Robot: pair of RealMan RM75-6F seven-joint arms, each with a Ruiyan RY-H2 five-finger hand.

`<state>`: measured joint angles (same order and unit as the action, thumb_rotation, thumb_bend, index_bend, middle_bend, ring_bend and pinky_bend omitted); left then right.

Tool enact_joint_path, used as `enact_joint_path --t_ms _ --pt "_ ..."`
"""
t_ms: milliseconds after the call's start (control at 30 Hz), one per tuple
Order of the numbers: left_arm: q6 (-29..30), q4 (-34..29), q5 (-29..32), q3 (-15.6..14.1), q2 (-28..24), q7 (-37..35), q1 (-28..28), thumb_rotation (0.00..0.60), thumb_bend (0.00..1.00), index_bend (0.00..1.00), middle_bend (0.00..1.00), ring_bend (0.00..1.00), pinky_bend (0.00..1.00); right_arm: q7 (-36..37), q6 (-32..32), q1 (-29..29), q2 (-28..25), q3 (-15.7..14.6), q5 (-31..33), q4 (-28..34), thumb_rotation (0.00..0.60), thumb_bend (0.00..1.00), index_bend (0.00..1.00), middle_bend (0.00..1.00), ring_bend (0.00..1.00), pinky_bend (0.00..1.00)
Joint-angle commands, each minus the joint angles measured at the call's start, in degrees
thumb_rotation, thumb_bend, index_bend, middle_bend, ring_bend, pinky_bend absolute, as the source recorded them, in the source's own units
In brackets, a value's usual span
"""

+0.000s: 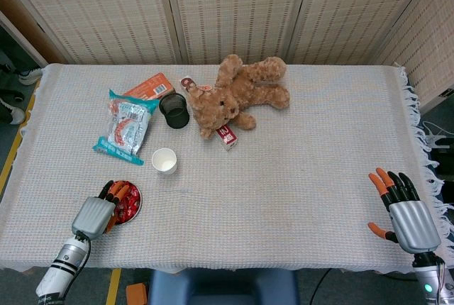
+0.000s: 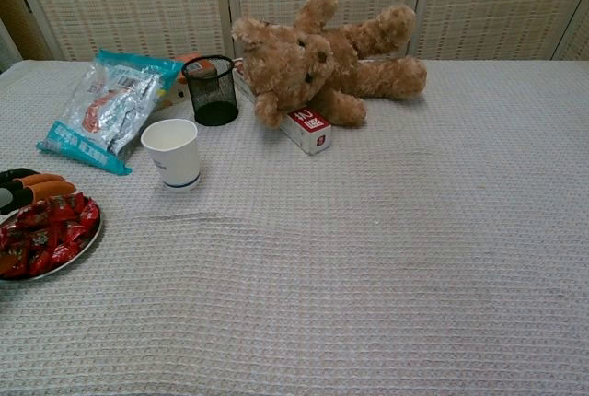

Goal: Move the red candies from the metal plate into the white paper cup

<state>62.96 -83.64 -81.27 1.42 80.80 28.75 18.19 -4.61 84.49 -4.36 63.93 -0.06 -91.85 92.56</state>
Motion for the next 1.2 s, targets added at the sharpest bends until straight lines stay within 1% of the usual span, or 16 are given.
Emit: enact_joint_path --t_ms 33,100,333,400,467,667,833,967,1067,1200 --pt "-1.2 -0.1 1.5 0.1 -0.1 0.7 0.5 0.600 0.42 0.00 0.00 0.00 0.66 -0.1 0.0 0.0 0.0 0.0 0.0 0.0 0.600 0.02 0.00 0.00 0.00 0.00" --pt "-3.0 0.3 3.2 0.1 0.2 1.6 1.3 0.600 0.42 0.00 0.00 0.01 0.66 -0.2 -0.2 -0.1 0.1 0.0 0.2 0.0 0.600 0.02 0.00 0.00 0.00 0.00" --pt "-4.2 1.1 5.1 0.0 1.1 2.8 2.6 0.600 0.42 0.00 0.00 0.05 0.67 -0.4 -0.5 -0.1 0.1 0.0 0.4 0.1 0.600 0.02 0.00 0.00 0.00 0.00" --pt "-4.1 1.5 5.1 -0.1 1.5 2.8 2.8 0.600 0.42 0.00 0.01 0.08 0.68 -0.4 -0.6 -0.1 0.0 0.0 0.4 0.2 0.600 0.02 0.00 0.00 0.00 0.00" --pt "-3.9 2.0 5.1 -0.2 1.9 2.6 3.0 0.600 0.42 0.02 0.04 0.13 0.69 -0.4 -0.7 -0.1 0.0 0.0 0.5 0.3 0.600 0.02 0.00 0.00 0.00 0.00" --pt "-3.0 3.7 4.1 -0.9 2.9 2.1 3.3 0.600 0.42 0.14 0.16 0.24 0.76 -0.5 -0.8 -0.1 -0.2 -0.1 0.7 0.4 0.600 0.02 0.00 0.00 0.00 0.00" --pt "-0.3 5.5 1.5 -1.3 4.0 -0.3 3.2 0.600 0.41 0.26 0.26 0.31 0.83 -0.8 -1.3 -0.2 -0.3 -0.2 0.9 0.7 0.600 0.02 0.00 0.00 0.00 0.00" --pt "1.0 7.7 -0.1 -1.6 5.0 -2.1 3.2 0.600 0.41 0.33 0.30 0.34 0.84 -1.0 -1.3 -0.1 -0.4 -0.2 0.8 0.9 0.600 0.02 0.00 0.00 0.00 0.00" --pt "1.0 8.9 -0.2 -1.8 5.5 -2.6 3.3 0.600 0.41 0.37 0.33 0.35 0.85 -1.2 -1.4 -0.1 -0.4 -0.3 0.9 1.1 0.600 0.02 0.00 0.00 0.00 0.00" --pt "1.5 10.0 -1.0 -1.9 5.9 -4.0 3.4 0.600 0.41 0.43 0.43 0.37 0.86 -1.4 -1.7 -0.2 -0.5 -0.3 1.1 1.2 0.600 0.02 0.00 0.00 0.00 0.00"
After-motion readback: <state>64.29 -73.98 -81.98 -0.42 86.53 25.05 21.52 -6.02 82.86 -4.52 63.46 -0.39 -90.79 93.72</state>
